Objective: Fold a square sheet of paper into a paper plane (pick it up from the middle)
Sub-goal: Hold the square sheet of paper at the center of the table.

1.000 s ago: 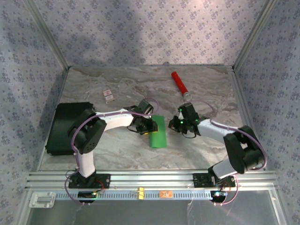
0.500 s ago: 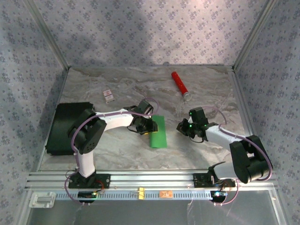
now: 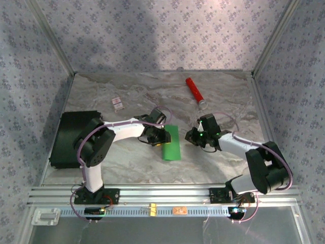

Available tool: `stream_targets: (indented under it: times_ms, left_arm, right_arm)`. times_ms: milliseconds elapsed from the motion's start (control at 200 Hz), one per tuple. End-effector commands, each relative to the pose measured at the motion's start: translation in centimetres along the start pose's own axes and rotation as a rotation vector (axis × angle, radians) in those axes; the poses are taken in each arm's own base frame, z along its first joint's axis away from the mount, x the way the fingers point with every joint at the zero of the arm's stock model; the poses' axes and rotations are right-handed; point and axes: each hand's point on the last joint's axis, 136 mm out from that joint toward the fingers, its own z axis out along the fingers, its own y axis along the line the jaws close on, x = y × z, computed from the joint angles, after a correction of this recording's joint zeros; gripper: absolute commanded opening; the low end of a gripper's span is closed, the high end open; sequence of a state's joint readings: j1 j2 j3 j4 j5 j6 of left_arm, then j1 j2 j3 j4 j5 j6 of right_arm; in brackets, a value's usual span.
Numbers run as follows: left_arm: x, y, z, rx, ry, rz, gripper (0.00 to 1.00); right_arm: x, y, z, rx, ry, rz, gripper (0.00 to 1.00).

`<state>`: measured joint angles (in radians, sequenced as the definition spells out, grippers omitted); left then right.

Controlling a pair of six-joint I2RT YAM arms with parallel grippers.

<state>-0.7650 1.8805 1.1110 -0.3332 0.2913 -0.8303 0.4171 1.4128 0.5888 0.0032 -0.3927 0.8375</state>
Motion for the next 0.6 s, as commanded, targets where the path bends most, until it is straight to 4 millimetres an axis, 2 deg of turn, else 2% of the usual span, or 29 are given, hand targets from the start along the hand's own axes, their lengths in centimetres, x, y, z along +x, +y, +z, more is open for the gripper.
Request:
stream_targets:
  times_ms: [0, 105, 235, 510, 595]
  left_arm:
    - [2.2, 7.6, 3.7, -0.239, 0.061, -0.038, 0.46]
    - [2.2, 7.6, 3.8, -0.238, 0.062, -0.037, 0.46]
    - [2.2, 7.5, 3.8, -0.235, 0.058, -0.037, 0.46]
    - [2.3, 7.4, 3.8, -0.235, 0.062, -0.034, 0.46]
    - [2.3, 7.4, 3.9, -0.236, 0.062, -0.035, 0.46]
  right_arm:
    - [0.2, 1.4, 0.4, -0.031, 0.031, -0.046, 0.12]
    - [0.8, 2.8, 1.1, -0.057, 0.078, -0.101, 0.10]
    - [1.3, 3.4, 2.2, -0.015, 0.112, -0.152, 0.07]
    - [2.2, 3.3, 4.4, 0.046, 0.157, -0.180, 0.04]
    - [2.6, 2.6, 4.9, 0.069, 0.171, -0.179, 0.04]
